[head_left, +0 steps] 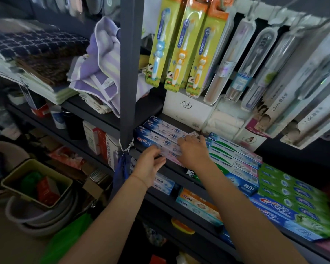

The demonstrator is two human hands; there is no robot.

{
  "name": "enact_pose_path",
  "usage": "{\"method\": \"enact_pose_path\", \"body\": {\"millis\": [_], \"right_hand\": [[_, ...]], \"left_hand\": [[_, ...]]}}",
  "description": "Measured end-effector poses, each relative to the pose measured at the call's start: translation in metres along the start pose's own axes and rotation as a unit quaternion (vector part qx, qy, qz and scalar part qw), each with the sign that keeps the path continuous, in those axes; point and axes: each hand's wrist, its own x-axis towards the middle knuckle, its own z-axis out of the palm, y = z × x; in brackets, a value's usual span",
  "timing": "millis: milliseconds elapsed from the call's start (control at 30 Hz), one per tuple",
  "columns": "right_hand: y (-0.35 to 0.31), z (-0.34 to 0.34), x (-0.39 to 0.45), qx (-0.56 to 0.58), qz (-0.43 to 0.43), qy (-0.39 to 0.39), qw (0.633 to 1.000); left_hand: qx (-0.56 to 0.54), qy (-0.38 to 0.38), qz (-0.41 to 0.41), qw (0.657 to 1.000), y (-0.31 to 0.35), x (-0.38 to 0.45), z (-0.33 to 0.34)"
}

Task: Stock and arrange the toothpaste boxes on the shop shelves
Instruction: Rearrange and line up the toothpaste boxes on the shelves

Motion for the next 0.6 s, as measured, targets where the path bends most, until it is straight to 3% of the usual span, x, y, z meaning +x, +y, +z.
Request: {"method": "enact_pose_path", "body": {"millis": [367, 433, 533, 600], "right_hand": [[-0.010, 0.017, -0.005, -0.037, 0.011, 0.047, 0.998], [-0.013, 0.017, -0.016, -0.009, -0.018, 0.143, 0.990], [-0.020, 0.017, -0.047, 0.131, -0.063, 0.355, 0.923], [-0.021, 0.022, -0.075, 0.244, -0.079, 0.374, 0.891]], "left_hand": [[0.132, -0.023, 0.043, 0.990, -0.006, 0.000, -0.001], [0.159, -0.025, 0.071, 0.984, -0.015, -0.001, -0.010], [0.216, -0.020, 0.100, 0.971, -0.034, -0.015, -0.023], [0.272, -0.016, 0.101, 0.957, -0.057, -0.025, -0.028]]}}
